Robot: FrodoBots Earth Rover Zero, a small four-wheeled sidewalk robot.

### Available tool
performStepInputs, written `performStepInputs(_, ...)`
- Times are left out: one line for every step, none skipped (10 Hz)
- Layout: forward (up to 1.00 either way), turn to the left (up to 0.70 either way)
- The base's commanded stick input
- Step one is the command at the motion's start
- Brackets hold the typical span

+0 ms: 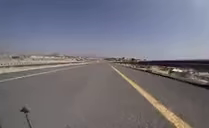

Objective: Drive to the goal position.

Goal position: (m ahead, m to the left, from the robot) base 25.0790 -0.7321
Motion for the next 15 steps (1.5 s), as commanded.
performStepInputs(1.00,0.00)
performStepInputs(1.00,0.00)
performStepInputs(1.00,0.00)
performStepInputs(1.00,0.00)
performStepInputs(1.00,0.00)
performStepInputs(1.00,0.00)
performStepInputs(1.00,0.00)
performStepInputs(1.00,0.00)
performStepInputs(1.00,0.00)
performStepInputs(1.00,0.00)
performStepInputs(1.00,0.00)
performStepInputs(1.00,0.00)
performStepInputs(1.00,0.00)
performStepInputs(1.00,0.00)
performStepInputs(1.00,0.00)
